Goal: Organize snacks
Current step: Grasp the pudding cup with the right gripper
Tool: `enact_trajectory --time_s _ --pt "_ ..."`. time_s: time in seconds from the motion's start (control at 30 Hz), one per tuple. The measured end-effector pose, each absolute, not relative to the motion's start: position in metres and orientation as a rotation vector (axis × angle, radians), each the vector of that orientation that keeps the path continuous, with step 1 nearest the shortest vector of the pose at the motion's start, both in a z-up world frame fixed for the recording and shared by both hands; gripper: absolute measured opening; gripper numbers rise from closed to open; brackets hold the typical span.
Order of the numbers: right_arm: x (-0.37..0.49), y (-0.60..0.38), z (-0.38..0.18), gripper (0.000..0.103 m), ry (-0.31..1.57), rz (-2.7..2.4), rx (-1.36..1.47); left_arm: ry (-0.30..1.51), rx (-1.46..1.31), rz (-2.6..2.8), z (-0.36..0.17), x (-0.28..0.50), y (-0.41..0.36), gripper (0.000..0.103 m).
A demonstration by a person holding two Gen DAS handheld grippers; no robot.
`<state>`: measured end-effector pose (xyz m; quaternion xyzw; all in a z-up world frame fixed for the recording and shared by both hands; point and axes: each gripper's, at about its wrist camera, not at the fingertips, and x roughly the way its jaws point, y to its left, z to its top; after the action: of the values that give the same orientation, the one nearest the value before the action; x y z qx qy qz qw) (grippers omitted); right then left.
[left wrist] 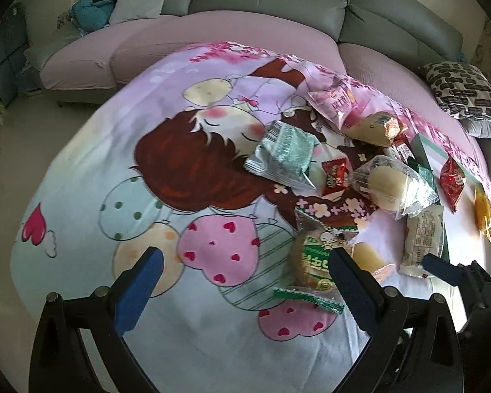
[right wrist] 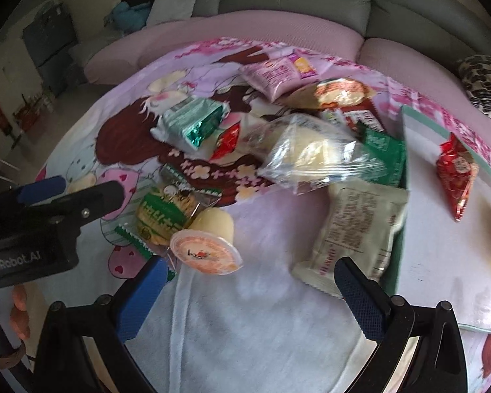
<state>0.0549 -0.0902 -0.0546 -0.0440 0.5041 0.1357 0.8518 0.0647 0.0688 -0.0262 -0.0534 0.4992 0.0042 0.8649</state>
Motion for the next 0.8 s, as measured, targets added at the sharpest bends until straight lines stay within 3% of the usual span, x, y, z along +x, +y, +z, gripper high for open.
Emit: enact_trajectory --time_s 0.47,0.8 --pt "0.057 -0.075 -0.065 0.102 1.046 0.296 -0.158 1.067 -0.098 -0.033 -0.033 0.072 0.055 0.101" --pt "0.056 -0.084 -0.060 0.087 1.016 0.300 -0.129 1.068 -0.084 -0.070 -0.033 0.074 0.043 0.100"
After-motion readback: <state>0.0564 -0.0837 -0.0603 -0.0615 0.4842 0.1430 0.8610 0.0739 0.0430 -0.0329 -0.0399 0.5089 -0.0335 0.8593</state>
